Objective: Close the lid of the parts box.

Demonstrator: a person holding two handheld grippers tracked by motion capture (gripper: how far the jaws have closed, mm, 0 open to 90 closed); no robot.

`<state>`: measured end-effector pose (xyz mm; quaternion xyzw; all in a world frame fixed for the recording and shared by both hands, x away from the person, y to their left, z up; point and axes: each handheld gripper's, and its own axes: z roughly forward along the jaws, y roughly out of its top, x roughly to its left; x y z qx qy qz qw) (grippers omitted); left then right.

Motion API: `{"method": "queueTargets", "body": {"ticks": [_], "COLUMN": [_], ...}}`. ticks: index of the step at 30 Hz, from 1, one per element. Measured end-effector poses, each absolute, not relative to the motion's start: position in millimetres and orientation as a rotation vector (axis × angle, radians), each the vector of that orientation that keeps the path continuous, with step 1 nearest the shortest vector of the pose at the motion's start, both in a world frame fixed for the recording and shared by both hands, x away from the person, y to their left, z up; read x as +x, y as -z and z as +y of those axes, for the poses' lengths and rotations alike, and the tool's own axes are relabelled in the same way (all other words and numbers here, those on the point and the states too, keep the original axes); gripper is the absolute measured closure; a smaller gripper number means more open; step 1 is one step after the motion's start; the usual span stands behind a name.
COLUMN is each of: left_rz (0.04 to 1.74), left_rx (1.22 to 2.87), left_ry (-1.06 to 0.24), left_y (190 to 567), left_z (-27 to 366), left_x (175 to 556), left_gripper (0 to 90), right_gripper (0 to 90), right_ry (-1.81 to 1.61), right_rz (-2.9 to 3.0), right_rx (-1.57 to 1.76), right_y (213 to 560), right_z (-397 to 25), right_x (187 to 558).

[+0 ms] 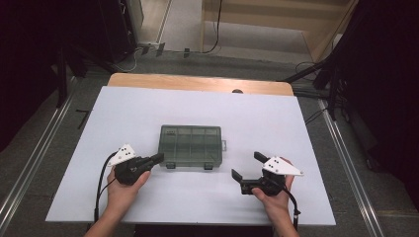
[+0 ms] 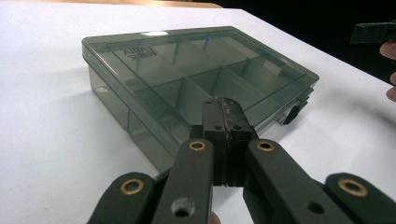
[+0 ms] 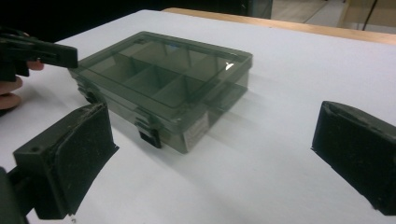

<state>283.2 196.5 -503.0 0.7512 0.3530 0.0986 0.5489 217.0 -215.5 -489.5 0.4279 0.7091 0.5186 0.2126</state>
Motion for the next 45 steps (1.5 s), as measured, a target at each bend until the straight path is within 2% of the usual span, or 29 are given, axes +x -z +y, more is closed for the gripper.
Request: {"method": "queueTargets", "body": {"ticks": [45], "left_rz": [0.819], "left_rx": [1.773], "left_ry": [-0.254], "left_y": [498], "left_z": [199], "left_x": [279], "left_gripper": [89.7], "right_gripper": [0.0], "right_ry": [-1.243], "right_rz": [1.805], "right_rx": [1.382], "right_y": [507], "right_z": [-317], "right_x": [184]}}
